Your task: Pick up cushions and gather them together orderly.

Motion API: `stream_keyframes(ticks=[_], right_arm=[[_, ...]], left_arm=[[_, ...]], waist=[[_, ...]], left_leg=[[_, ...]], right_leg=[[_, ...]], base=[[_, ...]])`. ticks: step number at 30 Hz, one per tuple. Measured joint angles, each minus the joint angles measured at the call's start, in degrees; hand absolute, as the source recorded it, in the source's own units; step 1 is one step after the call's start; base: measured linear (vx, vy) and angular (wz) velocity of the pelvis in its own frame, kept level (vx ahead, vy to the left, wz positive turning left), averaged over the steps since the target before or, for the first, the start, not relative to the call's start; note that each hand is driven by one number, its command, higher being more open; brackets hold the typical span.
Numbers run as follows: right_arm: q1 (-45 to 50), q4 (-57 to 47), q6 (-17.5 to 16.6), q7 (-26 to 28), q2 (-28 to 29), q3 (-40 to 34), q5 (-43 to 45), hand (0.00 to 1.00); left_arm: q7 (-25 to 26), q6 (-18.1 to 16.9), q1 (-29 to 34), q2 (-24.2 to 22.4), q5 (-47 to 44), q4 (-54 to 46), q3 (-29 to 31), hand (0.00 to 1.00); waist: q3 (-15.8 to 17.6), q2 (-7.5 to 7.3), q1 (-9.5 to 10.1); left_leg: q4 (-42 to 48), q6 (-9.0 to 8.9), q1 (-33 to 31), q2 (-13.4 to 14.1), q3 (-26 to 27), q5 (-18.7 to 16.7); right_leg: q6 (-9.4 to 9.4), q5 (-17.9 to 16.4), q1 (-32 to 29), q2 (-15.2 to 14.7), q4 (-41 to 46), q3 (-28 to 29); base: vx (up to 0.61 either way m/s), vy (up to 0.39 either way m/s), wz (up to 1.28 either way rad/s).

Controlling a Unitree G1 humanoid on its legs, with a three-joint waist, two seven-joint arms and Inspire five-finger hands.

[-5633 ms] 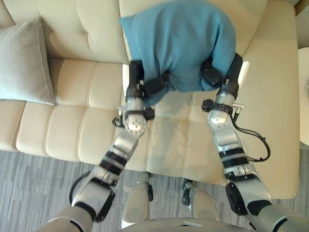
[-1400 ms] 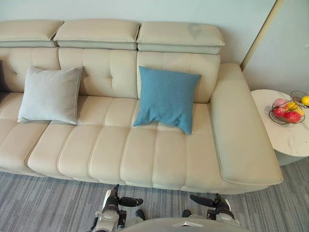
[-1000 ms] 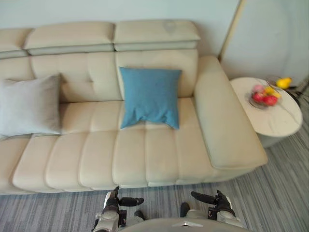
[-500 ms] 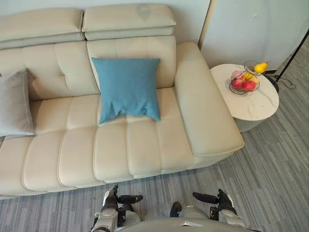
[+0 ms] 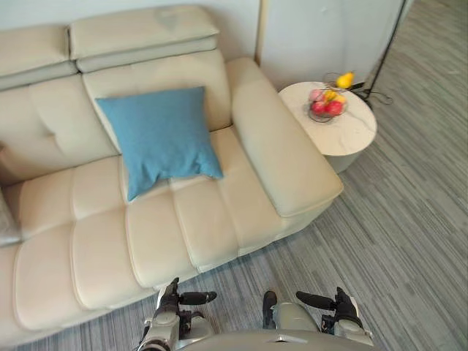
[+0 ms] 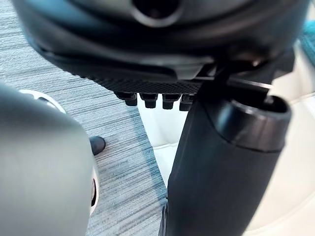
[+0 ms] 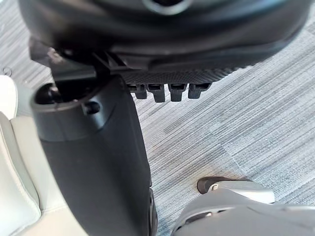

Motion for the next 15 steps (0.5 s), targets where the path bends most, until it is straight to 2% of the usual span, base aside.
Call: stream_keyframes(ticks=[2, 3, 5, 6, 7, 9, 10, 12, 14, 15], right_arm=[[-0.3, 0.1, 0.0, 0.0, -0.3, 0.1, 0.0, 1.0], [-0.7, 0.5, 0.1, 0.0, -0.6, 0.1, 0.0, 1.0], [-1.7, 0.9, 0.2, -0.1, -1.2, 0.3, 0.0, 1.0], [-1.8, 1.2, 0.2, -0.2, -1.3, 0.3, 0.0, 1.0], [-2.1, 2.3, 0.1, -0.6, -1.6, 0.4, 0.1, 1.0], [-2.7, 3.0, 0.0, -0.8, -2.3, 0.5, 0.0, 1.0], [-3.3, 3.0, 0.0, -0.9, -3.0, 0.7, 0.0, 1.0], [-3.4, 3.0, -0.1, -0.8, -4.1, 1.7, 0.0, 1.0], [-3.3, 3.0, -0.2, -0.8, -3.6, 2.0, 0.1, 1.0], [-3.3, 3.0, -0.2, -0.7, -3.2, 2.3, 0.0, 1.0]], left_arm=[[0.0, 0.0, 0.1, -0.2, 0.0, 0.0, 0.0, 1.0], [0.0, 0.0, 0.0, -0.3, 0.0, 0.0, 0.0, 1.0], [0.1, 0.0, 0.2, -0.1, 0.1, 0.1, -0.2, 1.0], [0.0, 0.0, 0.2, 0.0, 0.1, 0.0, -0.3, 1.0], [0.1, 0.0, 0.2, 0.4, 0.1, 0.1, -0.3, 1.0], [0.1, 0.0, -0.1, 0.7, 0.1, 0.1, -0.5, 1.0], [0.0, 0.0, -1.2, 0.1, 0.1, 0.1, -1.2, 1.0], [-0.1, -0.1, -2.2, -0.7, 0.1, 0.0, -2.7, 1.0], [-0.3, -0.2, -2.4, -0.8, 0.4, 0.0, -3.6, 1.0], [-0.6, -0.1, -2.2, -0.8, 0.7, 0.1, -3.8, 1.0]], waist=[[0.0, 0.45, -0.07], [0.1, 0.69, -0.07], [0.6, 1.42, -0.62], [0.6, 1.41, -1.04], [0.7, 1.56, -1.19], [0.7, 1.73, -1.31], [1.3, 2.65, -1.34], [1.4, 3.17, -1.55], [1.3, 3.06, -2.25], [1.3, 2.89, -2.34]], left_leg=[[1.0, -0.26, 0.3, 0.8, 4.6, -0.9], [1.0, -0.38, 0.7, 1.2, 7.1, -1.1], [1.0, -0.82, 2.1, 2.6, 13.1, -0.9], [1.1, -0.87, 2.5, 3.0, 13.9, -0.9], [1.1, -0.9, 3.7, 3.7, 14.3, -0.8], [1.1, -0.99, 4.8, 4.5, 14.6, -0.8], [1.1, -1.11, 5.8, 4.9, 15.4, -0.6], [2.1, -1.63, 7.4, 5.1, 16.4, 0.5], [8.2, -2.1, 7.1, 7.1, 16.4, 0.8], [15.2, -1.06, 6.4, 9.8, 16.4, 1.5]], right_leg=[[-0.89, 0.4, -2.0, 0.8, -0.3, 1.2], [-1.82, 0.4, -3.1, -0.2, -0.3, -1.9], [-4.06, 0.8, -4.1, -3.7, 0.3, -14.6], [-4.9, 1.0, -4.0, -5.0, 0.8, -19.3], [-5.56, 0.9, -3.9, -6.4, 3.2, -27.9], [-7.94, -0.6, -5.0, -6.3, 5.6, -32.9], [-9.01, -1.5, -5.5, -5.3, 6.6, -32.2], [-9.12, -3.2, -6.1, -4.2, 7.9, -29.5], [-8.22, -5.1, -5.7, -3.6, 8.5, -28.0], [-7.75, -6.0, -4.9, -2.3, 7.7, -26.6]], base=[[-0.08, 0.038, -1.27], [-0.04, 0.022, -1.62], [0.03, -0.015, -1.46], [0.13, -0.093, -1.38], [0.15, -0.128, -1.14], [0.15, -0.175, -1.13], [0.14, -0.185, -0.95], [0.13, -0.179, -0.84], [0.09, -0.193, -0.66], [0.06, -0.182, -0.74]])
